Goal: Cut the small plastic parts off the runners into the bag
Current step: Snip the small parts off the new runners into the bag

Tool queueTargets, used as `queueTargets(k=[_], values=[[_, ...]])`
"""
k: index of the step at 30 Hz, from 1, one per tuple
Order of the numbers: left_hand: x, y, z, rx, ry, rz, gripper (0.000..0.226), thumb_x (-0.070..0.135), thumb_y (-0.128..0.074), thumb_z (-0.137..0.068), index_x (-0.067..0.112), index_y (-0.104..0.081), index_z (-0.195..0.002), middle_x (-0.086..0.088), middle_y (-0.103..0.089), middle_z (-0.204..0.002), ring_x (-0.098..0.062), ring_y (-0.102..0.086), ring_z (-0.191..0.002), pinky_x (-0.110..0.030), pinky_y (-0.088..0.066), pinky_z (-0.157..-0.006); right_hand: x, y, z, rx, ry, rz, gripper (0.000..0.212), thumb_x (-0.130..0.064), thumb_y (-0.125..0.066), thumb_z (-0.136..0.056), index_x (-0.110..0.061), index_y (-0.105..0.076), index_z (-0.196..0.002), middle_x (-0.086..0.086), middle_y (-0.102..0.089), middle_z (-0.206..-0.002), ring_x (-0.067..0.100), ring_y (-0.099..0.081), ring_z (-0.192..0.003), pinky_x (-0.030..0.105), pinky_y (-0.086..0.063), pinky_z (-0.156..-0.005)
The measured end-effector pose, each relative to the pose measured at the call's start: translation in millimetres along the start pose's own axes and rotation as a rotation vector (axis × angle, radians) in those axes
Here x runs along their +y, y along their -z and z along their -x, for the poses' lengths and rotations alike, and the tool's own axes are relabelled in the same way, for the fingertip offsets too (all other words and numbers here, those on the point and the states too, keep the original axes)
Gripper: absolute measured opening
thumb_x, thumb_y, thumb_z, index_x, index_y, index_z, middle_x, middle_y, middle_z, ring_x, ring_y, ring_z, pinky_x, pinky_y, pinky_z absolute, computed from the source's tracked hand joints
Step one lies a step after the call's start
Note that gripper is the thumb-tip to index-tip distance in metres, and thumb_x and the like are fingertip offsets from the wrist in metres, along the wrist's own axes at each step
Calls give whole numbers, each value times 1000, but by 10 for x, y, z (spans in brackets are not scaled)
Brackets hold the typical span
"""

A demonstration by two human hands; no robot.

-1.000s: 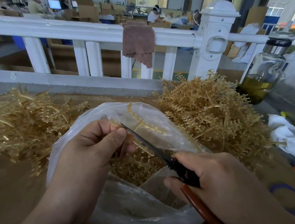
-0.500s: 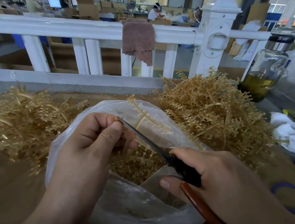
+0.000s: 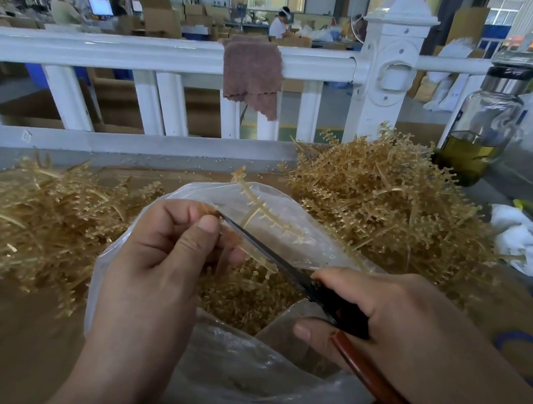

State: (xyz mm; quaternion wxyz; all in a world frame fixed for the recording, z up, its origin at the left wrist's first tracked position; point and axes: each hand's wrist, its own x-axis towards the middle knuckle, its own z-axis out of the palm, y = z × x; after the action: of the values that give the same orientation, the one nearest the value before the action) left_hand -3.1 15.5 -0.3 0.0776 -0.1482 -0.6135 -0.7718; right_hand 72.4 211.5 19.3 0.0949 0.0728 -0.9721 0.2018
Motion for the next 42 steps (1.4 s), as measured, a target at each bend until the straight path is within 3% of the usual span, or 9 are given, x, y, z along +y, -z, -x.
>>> queueTargets(k=[4,8,13,21,27,31,37,42], values=[[11,1,4,1,-18,-46,11,22,-58,-89,11,-61,-88,-13,-72,-78,-23,-73,-73,-23,-60,-67,-8,5,5,1,7,1,53,-78,-37,-78,-32,-59,-93,-12,-60,-70,7,-59,-66,23,-42,-53],[1,-2,9,2,-62,-121,9,32,-60,-84,27,-65,-78,-9,-73,-77,-24,-74,-76,-34,-59,-69,-4,3,0,9,15,5,49,-76,-40,-80,-32,-58,-91,-15,-59,-72,6,-58,-66,21,-41,-53],[-30,11,0,-9,-74,-154,14,30,-68,-93,30,-65,-79,-6,-74,-77,-28,-73,-80,-42,-56,-76,1,5,0,14,23,-5,45,-74,-43,-82,-32,-57,-89,-15,-58,-71,6,-57,-63,23,-41,-52],[7,-5,11,-9,-33,-150,11,34,-60,-82,27,-66,-76,-6,-75,-76,-25,-74,-77,-36,-62,-73,14,7,-11,23,41,2,48,-73,-42,-81,-29,-60,-89,-11,-57,-67,7,-57,-64,25,-41,-53],[32,-25,33,-11,-17,-183,13,38,-59,-79,28,-67,-76,-4,-75,-76,-24,-73,-76,-42,-56,-77,-8,60,-5,20,43,3,45,-69,-41,-81,-28,-60,-80,-14,-52,-60,8,-56,-59,23,-39,-50],[13,-24,27,-6,-17,-189,14,30,-61,-86,19,-65,-80,-3,-75,-76,-19,-73,-73,-27,-60,-66,-43,79,-8,-6,35,-10,37,-60,-48,-84,-26,-60,-77,-12,-50,-57,10,-54,-58,22,-37,-51],[0,-19,12,10,0,-221,15,16,-59,-98,12,-64,-84,-3,-75,-76,-17,-74,-70,-33,-54,-70,-41,40,-22,2,30,-42,30,-56,-52,-83,-28,-54,-72,-14,-46,-55,8,-53,-56,19,-33,-50],[0,19,-32,38,52,-142,18,18,-57,-100,8,-64,-87,-8,-74,-75,-20,-74,-67,-20,-57,-59,41,-10,-29,6,51,-106,37,-64,-56,-84,-27,-57,-79,-8,-55,-62,8,-54,-56,17,-35,-48]])
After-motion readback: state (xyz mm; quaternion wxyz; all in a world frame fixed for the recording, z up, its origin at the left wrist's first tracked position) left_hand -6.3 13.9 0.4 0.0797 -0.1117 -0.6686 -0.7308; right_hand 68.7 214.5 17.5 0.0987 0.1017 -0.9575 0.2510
